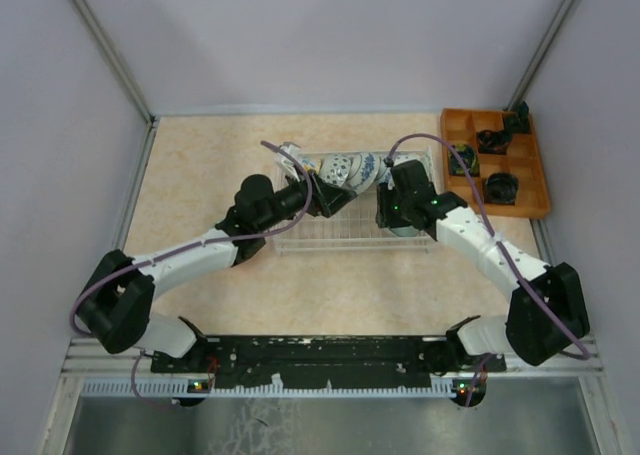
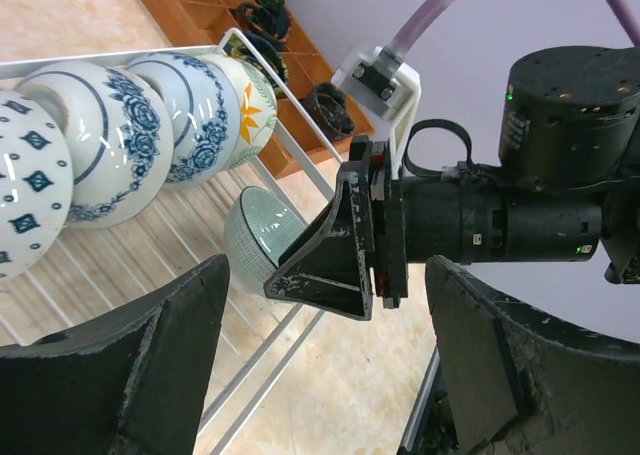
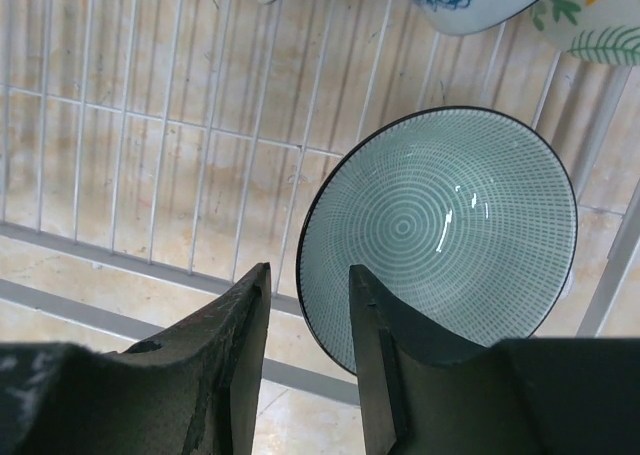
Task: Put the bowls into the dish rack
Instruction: Adjust the bowl in the dish rack.
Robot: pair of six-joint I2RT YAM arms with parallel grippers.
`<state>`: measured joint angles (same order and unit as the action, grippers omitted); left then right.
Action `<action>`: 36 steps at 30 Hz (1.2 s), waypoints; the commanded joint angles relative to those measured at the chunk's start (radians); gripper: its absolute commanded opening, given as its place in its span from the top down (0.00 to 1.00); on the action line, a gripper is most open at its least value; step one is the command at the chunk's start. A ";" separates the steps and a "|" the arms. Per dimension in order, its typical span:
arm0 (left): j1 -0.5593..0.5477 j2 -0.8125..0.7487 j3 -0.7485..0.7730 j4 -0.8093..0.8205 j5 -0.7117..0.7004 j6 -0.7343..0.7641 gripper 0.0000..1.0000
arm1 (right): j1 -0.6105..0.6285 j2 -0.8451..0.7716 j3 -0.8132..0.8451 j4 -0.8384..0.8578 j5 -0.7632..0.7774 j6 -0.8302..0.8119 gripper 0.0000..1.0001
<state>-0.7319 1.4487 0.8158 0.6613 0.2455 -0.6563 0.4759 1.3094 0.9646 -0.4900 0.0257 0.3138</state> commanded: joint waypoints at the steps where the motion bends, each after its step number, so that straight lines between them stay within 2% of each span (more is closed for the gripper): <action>1: 0.009 -0.067 -0.030 -0.061 -0.039 0.033 0.14 | 0.030 0.025 0.066 -0.006 0.067 -0.022 0.63; 6: 0.009 -0.086 -0.038 -0.072 -0.042 0.036 0.14 | 0.044 0.047 0.084 -0.018 0.086 -0.026 0.76; 12: 0.009 -0.084 -0.039 -0.072 -0.035 0.035 0.14 | 0.049 0.042 0.104 -0.023 0.088 -0.030 0.99; 19: 0.010 -0.068 -0.036 -0.061 -0.015 0.025 0.14 | 0.038 -0.005 0.135 -0.024 0.018 -0.016 1.00; 22: 0.009 -0.049 -0.030 -0.040 0.003 0.011 0.14 | -0.031 -0.045 0.112 0.001 -0.091 0.016 1.00; 27: 0.008 -0.017 -0.006 -0.025 0.017 0.006 0.14 | -0.206 -0.113 0.028 0.098 -0.379 0.074 1.00; 32: 0.007 0.002 0.018 -0.020 0.028 0.002 0.14 | -0.307 -0.137 -0.031 0.189 -0.598 0.151 1.00; 36: 0.004 0.027 0.040 -0.016 0.037 0.004 0.14 | -0.388 -0.144 -0.127 0.341 -0.809 0.269 1.00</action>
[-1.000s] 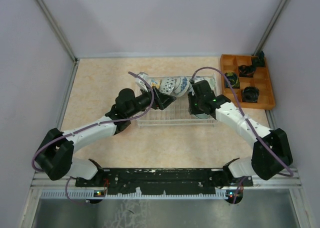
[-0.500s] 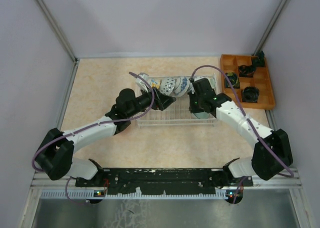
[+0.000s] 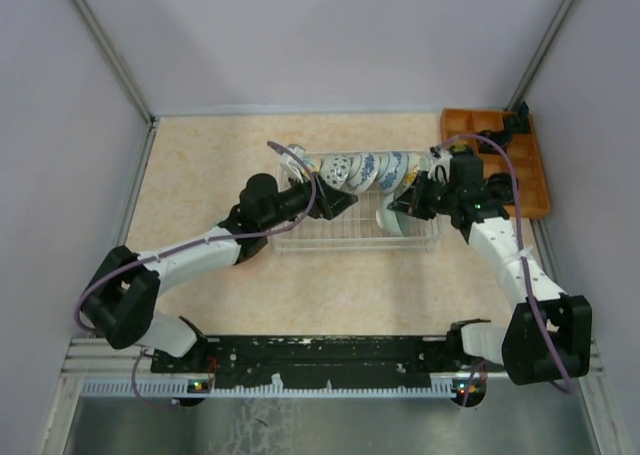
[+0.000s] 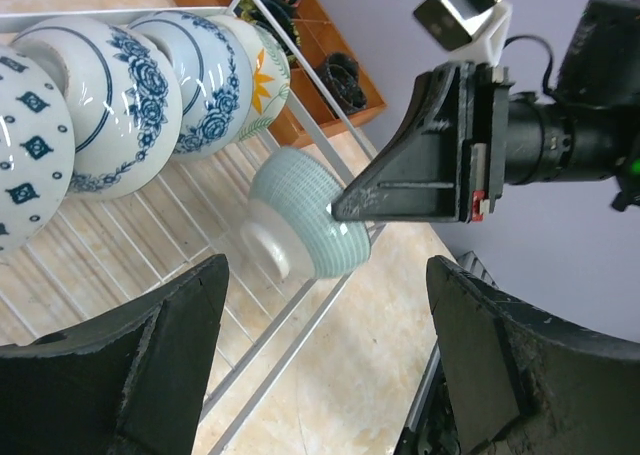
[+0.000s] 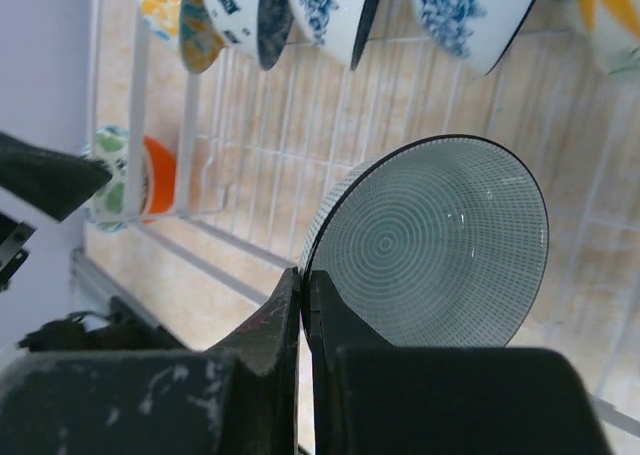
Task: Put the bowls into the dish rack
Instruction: Adjust the bowl in the dish rack.
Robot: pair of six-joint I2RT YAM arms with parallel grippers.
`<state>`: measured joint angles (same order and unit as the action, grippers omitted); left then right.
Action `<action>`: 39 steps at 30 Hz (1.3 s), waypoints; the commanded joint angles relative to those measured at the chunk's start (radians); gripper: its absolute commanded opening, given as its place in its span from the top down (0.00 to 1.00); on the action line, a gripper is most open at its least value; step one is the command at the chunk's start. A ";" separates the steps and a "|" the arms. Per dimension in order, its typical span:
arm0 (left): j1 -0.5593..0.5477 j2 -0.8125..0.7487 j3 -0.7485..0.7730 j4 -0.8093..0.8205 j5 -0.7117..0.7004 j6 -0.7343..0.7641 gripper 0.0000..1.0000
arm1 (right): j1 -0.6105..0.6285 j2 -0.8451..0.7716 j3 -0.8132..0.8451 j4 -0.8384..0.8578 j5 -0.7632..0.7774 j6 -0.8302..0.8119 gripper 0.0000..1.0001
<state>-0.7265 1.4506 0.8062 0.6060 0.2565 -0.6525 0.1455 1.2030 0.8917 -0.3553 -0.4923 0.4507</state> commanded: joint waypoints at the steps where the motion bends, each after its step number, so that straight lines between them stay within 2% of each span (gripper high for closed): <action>1: -0.003 0.036 0.056 0.043 0.029 0.000 0.14 | -0.076 -0.035 -0.073 0.245 -0.328 0.161 1.00; 4: -0.011 0.077 0.082 0.059 0.045 -0.002 0.14 | -0.109 -0.030 -0.110 0.325 -0.399 0.230 1.00; 11: -0.032 0.180 0.140 0.110 0.078 -0.024 0.14 | -0.181 -0.031 -0.155 0.382 -0.461 0.311 1.00; 17: -0.054 0.264 0.208 0.128 0.101 -0.035 0.14 | -0.209 -0.030 -0.174 0.363 -0.470 0.334 1.00; 22: -0.063 0.276 0.185 0.176 0.096 -0.047 0.14 | -0.208 -0.031 -0.195 0.384 -0.471 0.360 1.00; 31: -0.063 0.223 0.152 0.167 0.058 -0.022 0.14 | -0.202 -0.064 -0.142 0.297 -0.408 0.322 1.00; 39: -0.063 0.231 0.156 0.157 0.056 -0.030 0.14 | -0.145 -0.088 -0.125 0.282 -0.320 0.379 1.00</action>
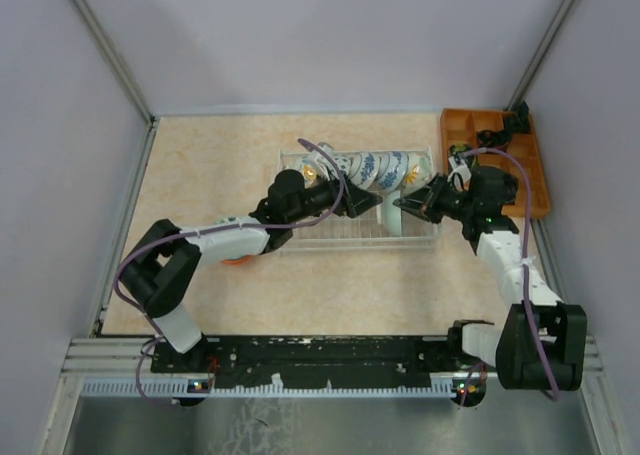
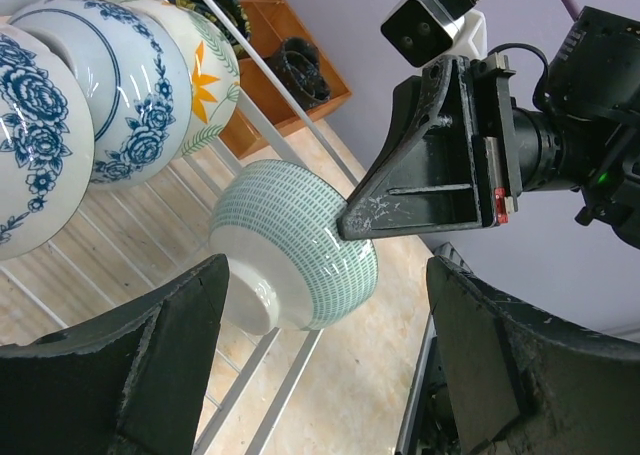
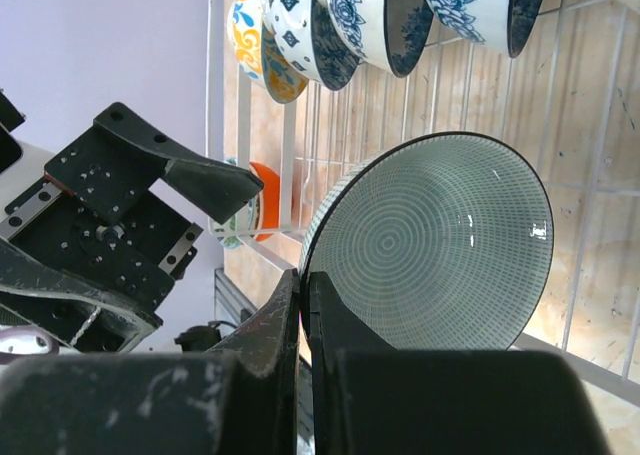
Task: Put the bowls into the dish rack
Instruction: Adjust the bowl in the dish rack.
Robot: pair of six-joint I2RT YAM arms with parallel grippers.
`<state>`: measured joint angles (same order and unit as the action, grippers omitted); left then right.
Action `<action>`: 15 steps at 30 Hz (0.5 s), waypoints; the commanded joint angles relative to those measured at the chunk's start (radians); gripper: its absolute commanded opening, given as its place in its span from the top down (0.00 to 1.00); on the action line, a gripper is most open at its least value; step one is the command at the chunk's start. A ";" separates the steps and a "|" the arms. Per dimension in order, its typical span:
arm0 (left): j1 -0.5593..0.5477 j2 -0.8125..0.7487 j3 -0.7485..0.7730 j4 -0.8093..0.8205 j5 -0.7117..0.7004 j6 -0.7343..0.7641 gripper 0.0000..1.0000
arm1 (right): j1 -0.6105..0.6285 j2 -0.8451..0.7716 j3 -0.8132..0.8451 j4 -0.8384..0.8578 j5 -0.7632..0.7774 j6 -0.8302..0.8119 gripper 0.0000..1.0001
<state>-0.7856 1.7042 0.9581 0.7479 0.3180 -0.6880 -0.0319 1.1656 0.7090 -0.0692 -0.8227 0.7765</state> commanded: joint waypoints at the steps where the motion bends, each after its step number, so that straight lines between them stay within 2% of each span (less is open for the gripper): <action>1: -0.003 -0.015 0.004 0.021 -0.003 0.001 0.14 | 0.047 -0.052 0.065 -0.017 0.025 0.052 1.00; 15: -0.008 0.020 0.013 0.045 0.011 -0.016 0.14 | 0.067 -0.034 0.138 -0.201 0.115 0.021 1.00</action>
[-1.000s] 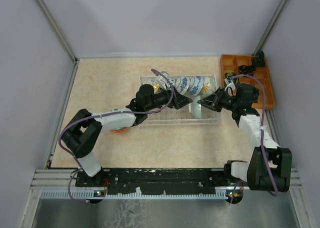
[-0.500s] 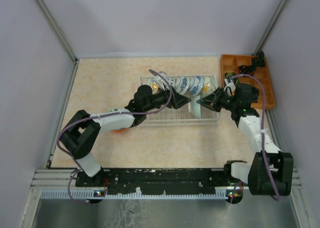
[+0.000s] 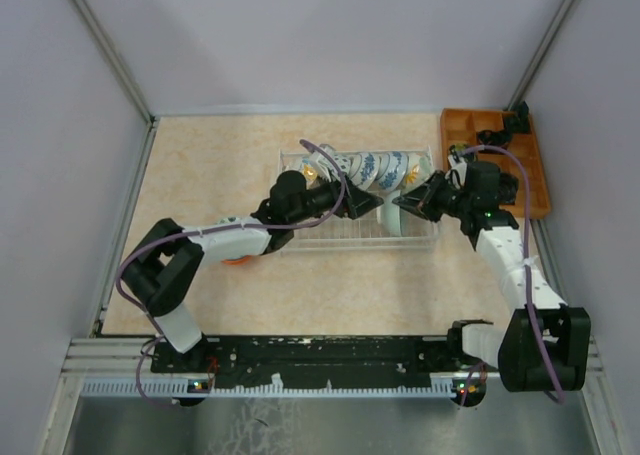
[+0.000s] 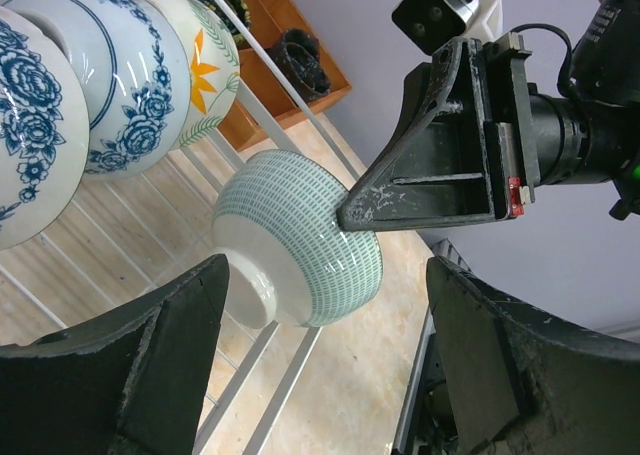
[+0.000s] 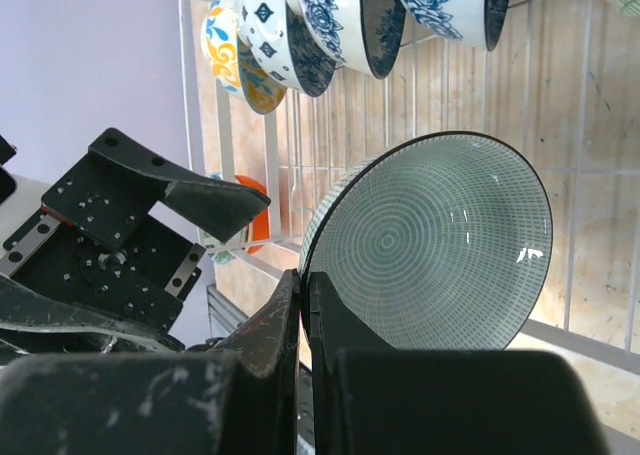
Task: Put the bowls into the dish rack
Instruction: Adjust the bowl in the dish rack.
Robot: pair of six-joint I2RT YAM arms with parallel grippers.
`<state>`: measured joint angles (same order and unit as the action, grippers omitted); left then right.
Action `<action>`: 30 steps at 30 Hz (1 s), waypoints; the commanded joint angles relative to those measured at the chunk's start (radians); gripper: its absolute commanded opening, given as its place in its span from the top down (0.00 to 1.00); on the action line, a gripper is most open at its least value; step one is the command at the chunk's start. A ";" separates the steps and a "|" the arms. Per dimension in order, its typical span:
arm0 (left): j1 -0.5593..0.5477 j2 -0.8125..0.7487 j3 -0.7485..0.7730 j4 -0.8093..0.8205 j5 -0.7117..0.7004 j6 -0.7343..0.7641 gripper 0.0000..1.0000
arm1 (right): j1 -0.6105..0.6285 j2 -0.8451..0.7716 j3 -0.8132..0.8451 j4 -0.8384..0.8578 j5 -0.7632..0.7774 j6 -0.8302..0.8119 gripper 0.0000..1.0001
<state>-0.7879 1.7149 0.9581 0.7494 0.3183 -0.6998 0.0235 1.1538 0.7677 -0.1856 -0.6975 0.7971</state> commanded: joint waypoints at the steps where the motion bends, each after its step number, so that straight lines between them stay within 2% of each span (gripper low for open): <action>1: -0.007 0.009 0.008 0.047 0.010 -0.006 0.14 | 0.011 -0.022 0.091 -0.102 -0.001 -0.011 1.00; 7: -0.008 0.019 -0.002 0.068 0.014 -0.017 0.14 | 0.010 -0.010 0.108 -0.139 -0.003 -0.057 1.00; 14: -0.014 0.052 -0.006 0.097 0.004 -0.021 0.15 | 0.010 -0.022 0.029 -0.030 -0.029 -0.049 1.00; 18: -0.019 0.082 -0.030 0.166 -0.013 -0.020 0.16 | 0.008 -0.013 -0.009 0.025 -0.048 -0.045 1.00; 24: -0.020 0.157 -0.082 0.359 0.007 -0.052 0.19 | 0.004 0.006 -0.030 0.054 -0.045 -0.070 1.00; 30: -0.025 0.206 -0.087 0.405 -0.006 -0.053 0.18 | -0.002 0.011 -0.041 0.038 -0.042 -0.106 1.00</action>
<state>-0.8036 1.8988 0.8722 1.0447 0.3149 -0.7479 0.0231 1.1679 0.7406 -0.1570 -0.6815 0.7124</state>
